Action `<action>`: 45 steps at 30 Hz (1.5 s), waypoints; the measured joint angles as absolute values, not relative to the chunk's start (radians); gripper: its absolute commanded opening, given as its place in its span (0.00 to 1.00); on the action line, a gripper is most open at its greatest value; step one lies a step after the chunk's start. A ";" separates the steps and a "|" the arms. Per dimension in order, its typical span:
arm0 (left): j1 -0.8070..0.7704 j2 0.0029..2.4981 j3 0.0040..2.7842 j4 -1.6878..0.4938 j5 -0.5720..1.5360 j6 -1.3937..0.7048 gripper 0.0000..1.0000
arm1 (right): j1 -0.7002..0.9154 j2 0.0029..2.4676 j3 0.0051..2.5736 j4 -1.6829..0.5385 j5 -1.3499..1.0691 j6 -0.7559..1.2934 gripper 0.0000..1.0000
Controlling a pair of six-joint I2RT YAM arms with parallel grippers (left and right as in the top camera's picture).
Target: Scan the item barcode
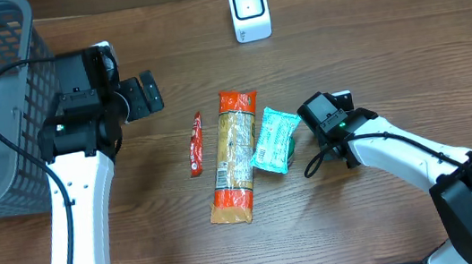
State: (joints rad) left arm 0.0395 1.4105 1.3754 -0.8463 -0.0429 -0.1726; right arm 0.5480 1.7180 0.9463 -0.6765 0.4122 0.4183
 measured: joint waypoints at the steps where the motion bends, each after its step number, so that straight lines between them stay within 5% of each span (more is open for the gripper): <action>1: 0.039 1.411 1.375 -0.846 -0.043 -0.172 1.00 | 0.548 1.718 0.943 -0.672 0.412 0.418 0.25; 6: 0.039 1.411 1.375 -0.846 -0.043 -0.173 1.00 | 0.548 1.718 0.935 -0.666 0.415 0.421 0.04; 19: 0.039 1.411 1.375 -0.846 -0.043 -0.173 1.00 | 0.517 1.574 0.950 -0.756 0.334 0.419 0.04; 36: 0.039 1.411 1.375 -0.846 -0.043 -0.173 1.00 | -0.032 1.374 0.981 -0.823 -0.482 0.162 0.04; 45: 0.039 1.411 1.375 -0.846 -0.043 -0.172 1.00 | -0.097 1.469 0.979 -0.813 -0.665 0.054 0.04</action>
